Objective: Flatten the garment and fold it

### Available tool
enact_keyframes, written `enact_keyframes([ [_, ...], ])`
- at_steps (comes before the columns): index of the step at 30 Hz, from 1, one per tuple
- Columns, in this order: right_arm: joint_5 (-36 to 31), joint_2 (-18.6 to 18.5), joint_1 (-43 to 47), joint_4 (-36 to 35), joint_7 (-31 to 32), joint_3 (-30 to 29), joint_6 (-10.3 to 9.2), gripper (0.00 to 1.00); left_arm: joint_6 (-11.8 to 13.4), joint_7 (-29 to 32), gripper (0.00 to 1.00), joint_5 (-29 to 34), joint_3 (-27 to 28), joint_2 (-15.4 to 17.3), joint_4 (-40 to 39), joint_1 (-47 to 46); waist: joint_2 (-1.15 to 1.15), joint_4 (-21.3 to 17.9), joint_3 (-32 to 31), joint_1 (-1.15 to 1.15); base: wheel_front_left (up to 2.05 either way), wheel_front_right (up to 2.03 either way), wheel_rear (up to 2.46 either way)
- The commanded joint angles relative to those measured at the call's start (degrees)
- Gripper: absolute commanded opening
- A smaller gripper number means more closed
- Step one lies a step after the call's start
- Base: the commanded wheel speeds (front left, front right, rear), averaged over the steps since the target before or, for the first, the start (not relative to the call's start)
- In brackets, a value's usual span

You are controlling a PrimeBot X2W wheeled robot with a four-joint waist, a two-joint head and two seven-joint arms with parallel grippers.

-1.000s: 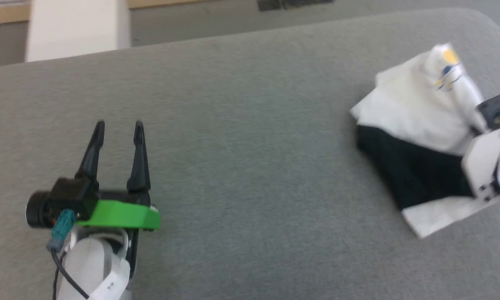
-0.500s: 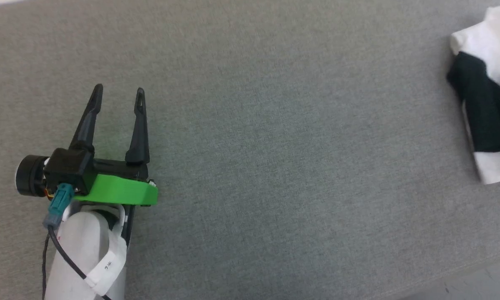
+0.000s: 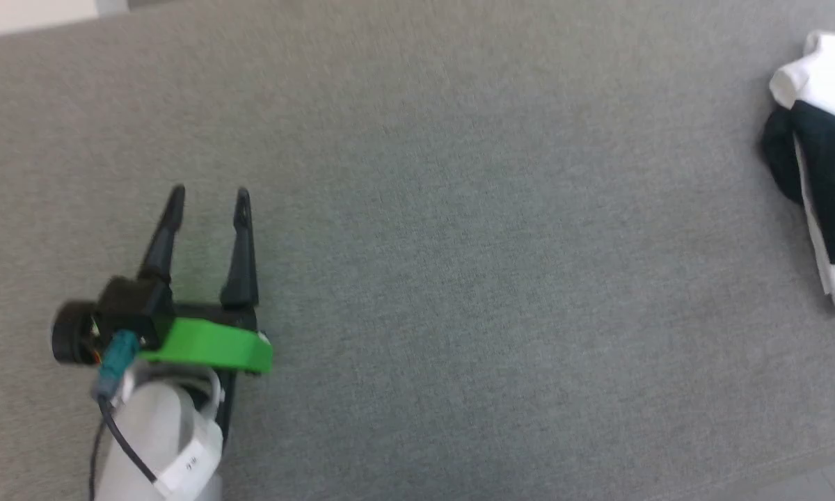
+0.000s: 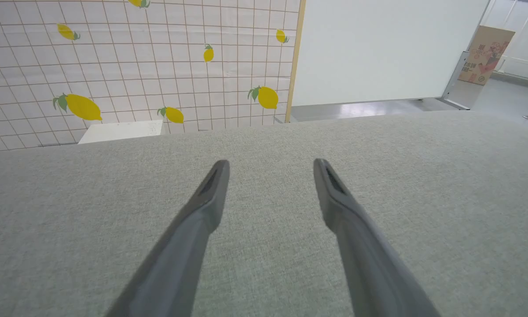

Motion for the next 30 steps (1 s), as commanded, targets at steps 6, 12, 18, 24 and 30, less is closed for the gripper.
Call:
enact_keyframes([
  [6, 9.91, 4.73, 6.21, -7.18, -5.59, 5.97, -0.11, 1.0, 0.25, -0.5, 1.0, -2.72, -0.31, -1.26, 1.42, 4.39, 0.0, 5.99, -13.08, -0.01, 0.0, 0.0, 0.0],
  [12, 18.38, 8.43, 16.95, -20.92, -8.53, 10.04, -0.11, 1.0, 0.24, -0.51, 1.0, -3.98, -0.68, -1.9, 3.17, 6.73, 0.0, 10.62, -17.98, -0.01, 0.0, 0.0, 0.0],
  [18, 20.98, 12.27, 27.59, -32.52, -8.94, 10.91, -0.11, 1.0, 0.13, -0.52, 1.0, -4.71, -1.27, -2.32, 4.0, 8.55, 0.0, 14.35, -20.24, -0.01, 0.0, 0.0, 0.0],
  [24, 19.17, 15.83, 34.86, -37.53, -11.18, 11.44, -0.11, 1.0, -0.09, -0.52, 1.0, -4.92, -1.71, -2.56, 4.73, 10.17, 0.0, 16.37, -21.88, -0.01, 0.0, 0.0, 0.0],
  [30, 17.15, 18.75, 40.33, -39.48, -12.63, 11.76, -0.11, 1.0, -0.17, -0.52, 1.0, -5.13, -1.54, -2.73, 5.3, 11.88, 0.0, 17.63, -23.4, -0.01, 0.0, 0.0, 0.0],
])
